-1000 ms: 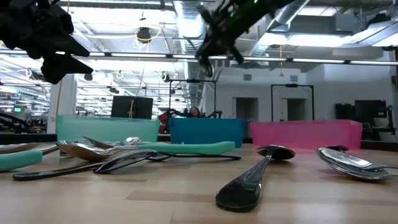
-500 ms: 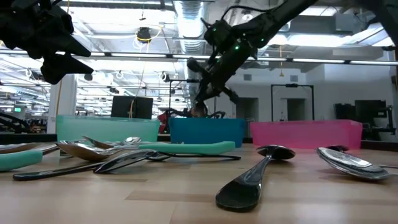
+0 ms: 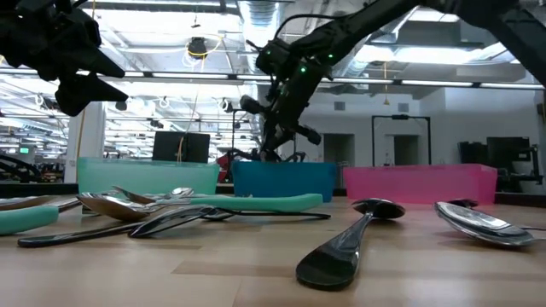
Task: Sort silverware by color (type)
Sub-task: Put the black spoon into the blue bin
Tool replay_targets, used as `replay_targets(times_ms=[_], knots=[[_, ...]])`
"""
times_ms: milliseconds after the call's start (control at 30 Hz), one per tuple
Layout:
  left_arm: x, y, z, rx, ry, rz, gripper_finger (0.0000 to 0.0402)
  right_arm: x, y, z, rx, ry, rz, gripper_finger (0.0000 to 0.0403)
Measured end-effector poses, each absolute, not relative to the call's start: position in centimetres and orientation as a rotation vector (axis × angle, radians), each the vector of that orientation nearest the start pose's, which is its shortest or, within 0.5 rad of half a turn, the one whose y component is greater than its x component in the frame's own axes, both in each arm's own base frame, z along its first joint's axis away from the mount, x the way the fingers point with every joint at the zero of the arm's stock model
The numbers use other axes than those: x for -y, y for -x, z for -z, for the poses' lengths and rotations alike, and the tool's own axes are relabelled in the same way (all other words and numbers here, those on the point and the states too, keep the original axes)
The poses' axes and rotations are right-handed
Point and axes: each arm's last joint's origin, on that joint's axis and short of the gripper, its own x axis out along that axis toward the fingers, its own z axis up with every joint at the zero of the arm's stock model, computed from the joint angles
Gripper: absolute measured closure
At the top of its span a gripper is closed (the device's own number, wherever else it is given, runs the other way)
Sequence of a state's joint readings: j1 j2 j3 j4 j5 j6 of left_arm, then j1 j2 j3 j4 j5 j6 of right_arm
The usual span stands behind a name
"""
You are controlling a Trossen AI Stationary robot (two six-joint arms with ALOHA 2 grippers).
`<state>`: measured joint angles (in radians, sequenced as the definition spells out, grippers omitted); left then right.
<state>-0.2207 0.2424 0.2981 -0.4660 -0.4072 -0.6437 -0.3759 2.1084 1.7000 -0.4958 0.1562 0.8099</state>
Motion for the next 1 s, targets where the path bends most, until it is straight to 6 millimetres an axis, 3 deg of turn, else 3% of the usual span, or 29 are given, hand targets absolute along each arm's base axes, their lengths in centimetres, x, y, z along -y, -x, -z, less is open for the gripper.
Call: replay_targets(times_ms=[467,1000], knots=[[0.9,-9.2,-20.3,-0.313,0.523,-0.304,0.0185,18.7,-44.7,-18.0,-0.746,-0.925,0.869,0.0365],[0.9,-9.2,-20.3,-0.312,0.531,-0.305,0.0185,18.7,-44.8,-18.4,-0.768,-0.912,0.866,0.0348]])
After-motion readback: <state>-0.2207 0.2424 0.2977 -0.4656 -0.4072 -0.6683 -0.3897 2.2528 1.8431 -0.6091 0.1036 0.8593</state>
